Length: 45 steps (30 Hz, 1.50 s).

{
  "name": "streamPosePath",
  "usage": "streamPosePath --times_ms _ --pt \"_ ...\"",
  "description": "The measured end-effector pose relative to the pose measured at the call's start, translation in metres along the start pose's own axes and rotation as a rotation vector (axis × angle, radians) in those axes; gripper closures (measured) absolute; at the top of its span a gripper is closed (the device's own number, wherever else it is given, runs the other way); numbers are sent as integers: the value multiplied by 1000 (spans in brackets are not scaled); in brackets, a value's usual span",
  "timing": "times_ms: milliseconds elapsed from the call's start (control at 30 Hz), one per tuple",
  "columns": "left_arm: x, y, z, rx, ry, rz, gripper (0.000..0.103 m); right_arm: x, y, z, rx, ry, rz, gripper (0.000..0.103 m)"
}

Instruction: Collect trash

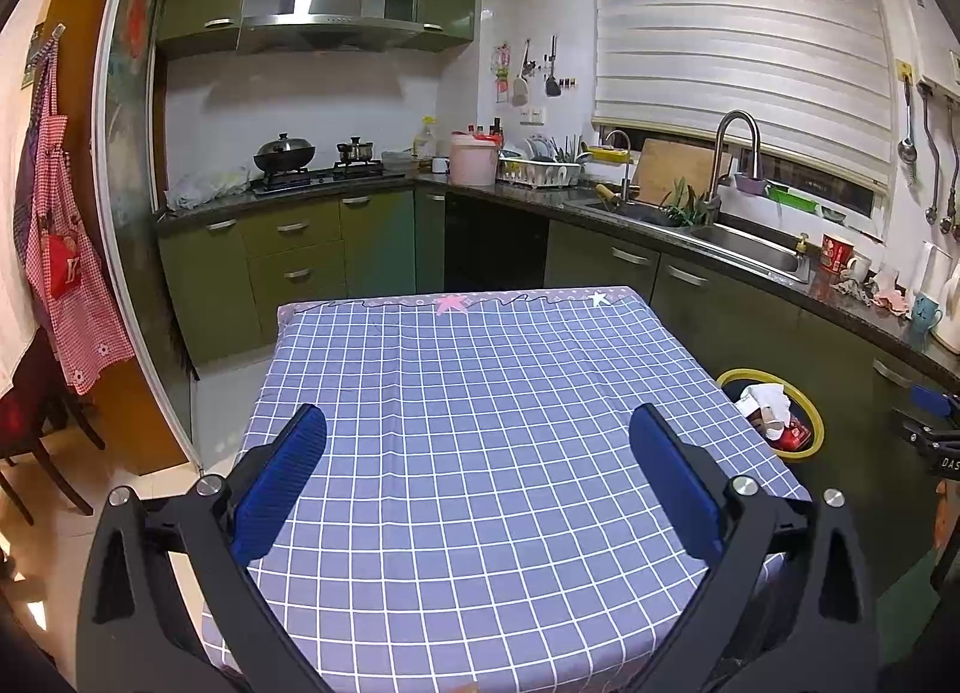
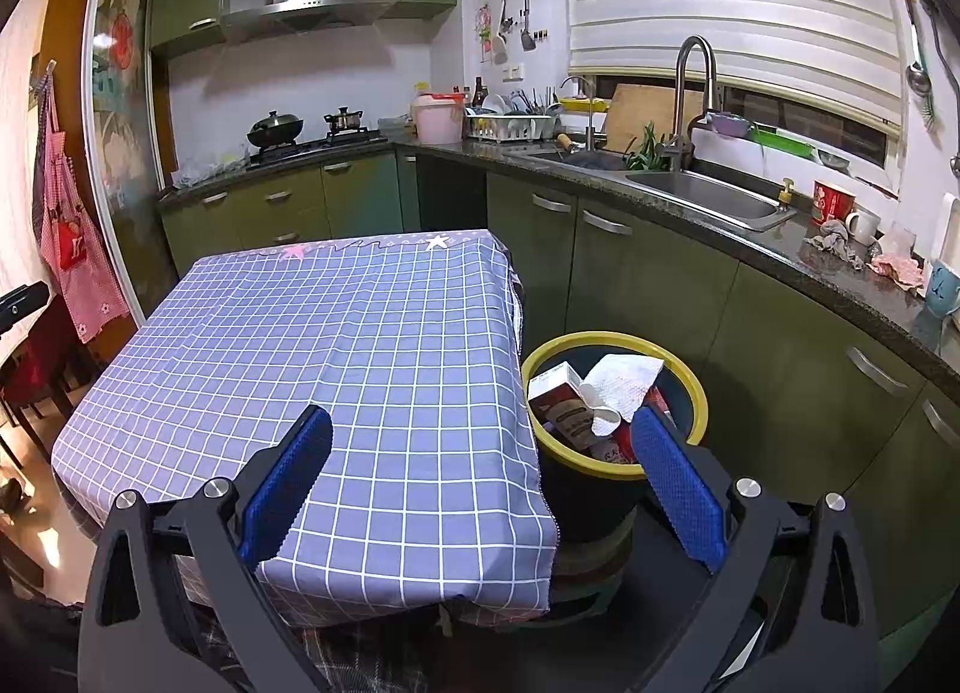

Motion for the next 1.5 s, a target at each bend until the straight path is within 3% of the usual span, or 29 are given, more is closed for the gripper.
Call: streamPosePath --times_ms 1500 --pt "-2 -7 -5 27 -2 -31 7 3 -9 -6 16 4 12 5"
Point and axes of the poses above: each gripper's, at about its wrist camera, not at the fingertips, and y roughly against the way its jaws point, x to its left, z to its top, the point moved 8 cm from there along -y, roughly the way its jaws point, and after that the axes turned 10 degrees about -z, right-handed, at the moved point
